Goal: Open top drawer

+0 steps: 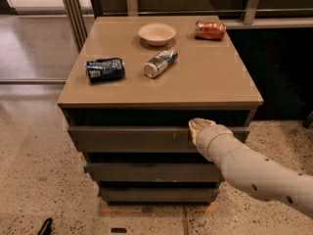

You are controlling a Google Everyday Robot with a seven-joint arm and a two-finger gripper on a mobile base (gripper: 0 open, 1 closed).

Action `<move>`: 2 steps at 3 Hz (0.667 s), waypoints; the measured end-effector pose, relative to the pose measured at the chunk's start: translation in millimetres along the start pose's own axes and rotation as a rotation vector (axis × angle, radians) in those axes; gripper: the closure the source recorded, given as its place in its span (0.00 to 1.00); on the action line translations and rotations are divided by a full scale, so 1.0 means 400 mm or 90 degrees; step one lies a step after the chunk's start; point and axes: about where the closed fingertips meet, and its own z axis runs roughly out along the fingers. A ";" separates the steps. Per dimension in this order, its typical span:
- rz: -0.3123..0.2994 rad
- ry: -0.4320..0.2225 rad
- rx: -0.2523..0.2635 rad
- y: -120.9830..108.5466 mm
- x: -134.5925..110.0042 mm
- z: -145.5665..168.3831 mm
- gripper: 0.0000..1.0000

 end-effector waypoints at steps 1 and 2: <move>-0.001 -0.005 0.006 -0.006 -0.006 0.000 1.00; -0.027 0.022 -0.014 0.019 0.007 0.002 1.00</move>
Offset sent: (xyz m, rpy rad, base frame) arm -0.0112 0.0197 -0.0188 -0.1134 0.0991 0.1013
